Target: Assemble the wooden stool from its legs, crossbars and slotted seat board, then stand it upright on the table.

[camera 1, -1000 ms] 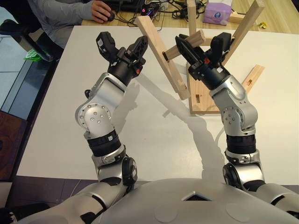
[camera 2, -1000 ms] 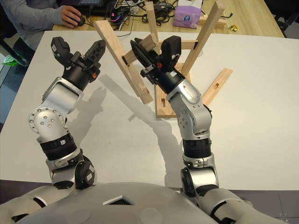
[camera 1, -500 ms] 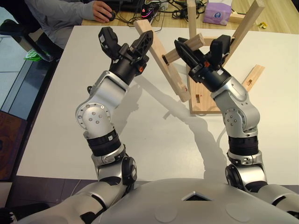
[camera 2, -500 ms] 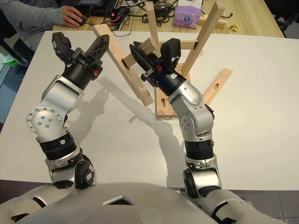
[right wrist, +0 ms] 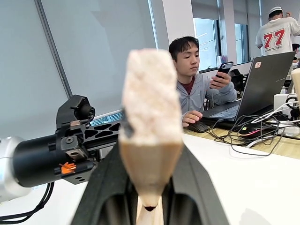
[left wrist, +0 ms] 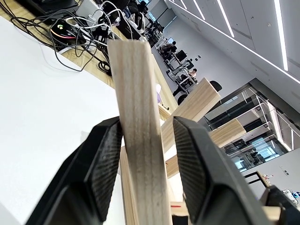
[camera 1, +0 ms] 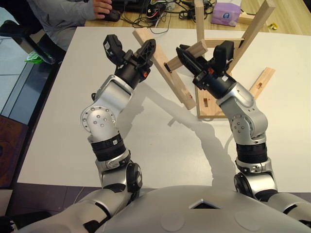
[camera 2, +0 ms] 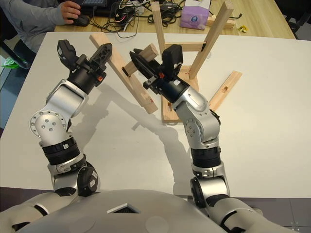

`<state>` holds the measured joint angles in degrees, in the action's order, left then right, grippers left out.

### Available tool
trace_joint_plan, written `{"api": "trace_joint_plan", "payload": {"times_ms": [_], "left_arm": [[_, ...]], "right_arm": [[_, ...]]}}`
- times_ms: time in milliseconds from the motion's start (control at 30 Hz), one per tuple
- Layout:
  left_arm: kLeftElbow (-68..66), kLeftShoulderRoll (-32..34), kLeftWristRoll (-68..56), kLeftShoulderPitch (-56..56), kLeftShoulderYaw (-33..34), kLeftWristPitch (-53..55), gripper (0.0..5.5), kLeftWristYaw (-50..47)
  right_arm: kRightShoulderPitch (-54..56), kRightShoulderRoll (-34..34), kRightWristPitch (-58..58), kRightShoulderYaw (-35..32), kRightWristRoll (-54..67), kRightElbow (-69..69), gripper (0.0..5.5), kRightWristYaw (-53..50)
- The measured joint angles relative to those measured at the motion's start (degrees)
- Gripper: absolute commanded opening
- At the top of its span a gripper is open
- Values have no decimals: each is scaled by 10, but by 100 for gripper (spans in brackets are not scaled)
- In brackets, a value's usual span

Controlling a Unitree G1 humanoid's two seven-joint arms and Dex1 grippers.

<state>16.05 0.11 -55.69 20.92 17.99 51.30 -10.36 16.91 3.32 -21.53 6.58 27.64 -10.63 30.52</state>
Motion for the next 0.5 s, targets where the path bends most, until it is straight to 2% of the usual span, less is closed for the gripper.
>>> {"api": "trace_joint_plan", "payload": {"times_ms": [167, 467, 500], "left_arm": [[-1, 3, -1, 0, -1, -4, 110, 2], [11, 16, -5, -10, -13, -3, 108, 12], [11, 14, -5, -10, -12, -5, 107, 10]], "right_arm": [[0, 3, -1, 1, 1, -3, 38, 4], [0, 9, -1, 1, 1, -4, 38, 12], [0, 9, -1, 1, 1, -4, 80, 12]]}}
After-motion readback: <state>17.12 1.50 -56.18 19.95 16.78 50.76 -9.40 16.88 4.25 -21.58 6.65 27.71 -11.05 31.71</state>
